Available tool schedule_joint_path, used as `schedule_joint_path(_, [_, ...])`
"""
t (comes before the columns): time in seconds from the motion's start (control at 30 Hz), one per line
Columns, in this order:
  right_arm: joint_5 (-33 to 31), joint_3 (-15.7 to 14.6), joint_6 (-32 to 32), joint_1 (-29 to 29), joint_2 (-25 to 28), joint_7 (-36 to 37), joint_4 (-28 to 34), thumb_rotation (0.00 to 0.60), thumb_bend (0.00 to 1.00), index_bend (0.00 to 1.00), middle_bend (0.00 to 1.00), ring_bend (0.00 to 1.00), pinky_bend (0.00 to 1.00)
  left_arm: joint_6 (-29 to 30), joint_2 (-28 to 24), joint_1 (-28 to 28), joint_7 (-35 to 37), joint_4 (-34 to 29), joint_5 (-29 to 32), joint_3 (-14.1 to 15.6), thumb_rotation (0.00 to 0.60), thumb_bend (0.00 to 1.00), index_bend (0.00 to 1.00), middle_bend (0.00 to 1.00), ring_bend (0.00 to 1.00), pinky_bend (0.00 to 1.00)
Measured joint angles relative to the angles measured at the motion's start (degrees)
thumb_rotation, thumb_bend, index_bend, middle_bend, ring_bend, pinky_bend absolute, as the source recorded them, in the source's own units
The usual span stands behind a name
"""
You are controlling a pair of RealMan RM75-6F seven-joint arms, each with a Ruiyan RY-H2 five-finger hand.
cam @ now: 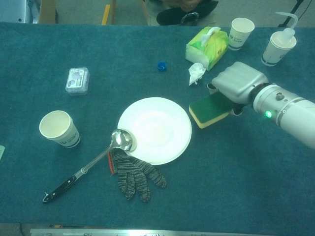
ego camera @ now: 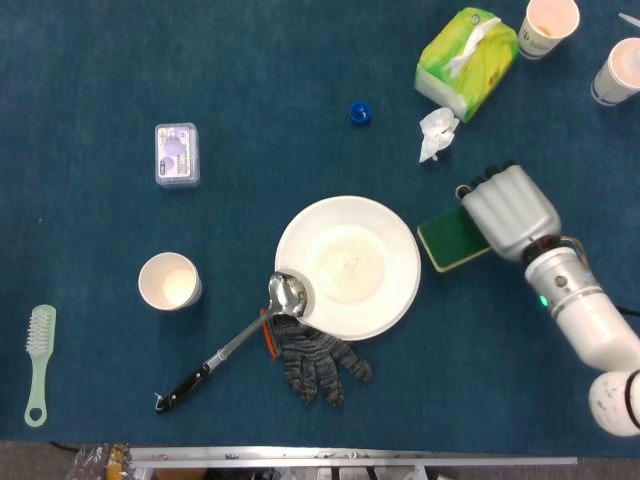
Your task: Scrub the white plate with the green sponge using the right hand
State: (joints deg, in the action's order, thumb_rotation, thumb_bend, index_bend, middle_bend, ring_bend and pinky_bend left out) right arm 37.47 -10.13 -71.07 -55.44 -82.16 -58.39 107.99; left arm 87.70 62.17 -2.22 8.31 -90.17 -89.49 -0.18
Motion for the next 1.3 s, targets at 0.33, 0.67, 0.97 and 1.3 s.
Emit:
schedule_joint_path(0.33, [1.16,-0.2,2.97,2.61,0.4,1.52,-1.9,0.6,0.35,0.35,0.35,0.25,0.36,-0.39,0.02,-0.09,-0.39,-0.18,0.27,0.08,0.6,0.52,0.35,0.33,0.25,0.23])
schedule_joint_path(0.67, [2.96,0.18,5.21,4.23,1.37,3.54,-2.05,0.6,0.33,0.01,0.12,0.11,0.33,-0.75,-0.01,-0.39,-0.86,-0.5,0.31,0.0,0.6,0.52,0.35,0.33,0.25,0.23])
schedule_joint_path(0.97, [7.37,0.84,4.87,7.51,4.17,9.61,-0.7,0.6,0.3,0.0,0.1,0.09,0.32,-1.4,-0.07,-0.95,-1.17,-0.59,0.81,-0.42,0.6,0.52,0.35,0.33,0.25,0.23])
schedule_joint_path(1.3, [21.24,1.37,-6.57,17.5,6.07,21.35,-2.84,0.6,0.3,0.0,0.13,0.09,0.32,-2.77,0.74,-2.04,-1.02,0.16,1.62,-1.07,0.6,0.52,0.35,0.32,0.25,0.23])
